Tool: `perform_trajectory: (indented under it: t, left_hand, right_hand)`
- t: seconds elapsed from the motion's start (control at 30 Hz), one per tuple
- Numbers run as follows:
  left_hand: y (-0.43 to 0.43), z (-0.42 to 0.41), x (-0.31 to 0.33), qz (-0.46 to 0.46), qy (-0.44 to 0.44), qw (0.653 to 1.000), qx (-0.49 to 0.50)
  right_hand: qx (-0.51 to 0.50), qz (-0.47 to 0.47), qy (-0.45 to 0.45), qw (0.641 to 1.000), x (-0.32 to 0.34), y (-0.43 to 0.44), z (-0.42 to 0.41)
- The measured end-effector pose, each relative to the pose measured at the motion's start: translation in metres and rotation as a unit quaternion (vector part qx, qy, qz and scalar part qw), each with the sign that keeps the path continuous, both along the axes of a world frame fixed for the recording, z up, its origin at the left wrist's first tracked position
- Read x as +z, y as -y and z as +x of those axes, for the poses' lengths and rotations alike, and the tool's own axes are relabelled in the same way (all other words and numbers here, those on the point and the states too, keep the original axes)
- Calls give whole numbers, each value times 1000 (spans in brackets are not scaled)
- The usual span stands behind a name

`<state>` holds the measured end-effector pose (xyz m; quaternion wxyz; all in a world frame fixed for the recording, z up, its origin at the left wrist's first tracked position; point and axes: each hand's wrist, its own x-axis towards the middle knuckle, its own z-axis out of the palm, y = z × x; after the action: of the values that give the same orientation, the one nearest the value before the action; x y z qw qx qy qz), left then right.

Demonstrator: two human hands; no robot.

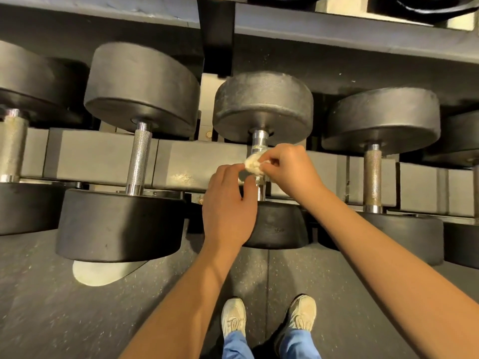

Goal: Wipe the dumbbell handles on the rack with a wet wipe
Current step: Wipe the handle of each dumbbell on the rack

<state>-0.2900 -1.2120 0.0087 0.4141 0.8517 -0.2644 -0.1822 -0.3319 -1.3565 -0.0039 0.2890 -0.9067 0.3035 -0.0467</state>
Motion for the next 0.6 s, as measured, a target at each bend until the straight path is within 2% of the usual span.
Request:
perform_trajectory:
  t: [0.07, 0.2, 0.27, 0.37, 0.47, 0.53, 0.6]
  left_hand:
    - [0, 1, 0, 6, -2, 1000, -1]
    - [0, 3, -3, 49, -1, 999, -18]
    - [2, 6, -3, 84, -11, 996, -41]
    - [7, 19, 1, 107, -70, 988, -90]
    - [12, 36, 3, 37, -154, 981, -114]
    - [12, 44, 2, 7, -156, 983, -99]
    - [13, 50, -2, -18, -140, 989, -51]
  right_hand:
    - [-13, 5, 2, 1000, 1, -3, 1]
    - [60, 73, -113, 989, 2, -8, -3]
    - [50, 119, -122, 984, 6, -7, -5]
    - [-21, 221, -35, 974, 14, -10, -8]
    - [-92, 306, 62, 945, 18, -17, -10]
    - [-120, 324, 92, 934, 20, -24, -11]
    - [-166, 289, 91, 939, 21, -36, -14]
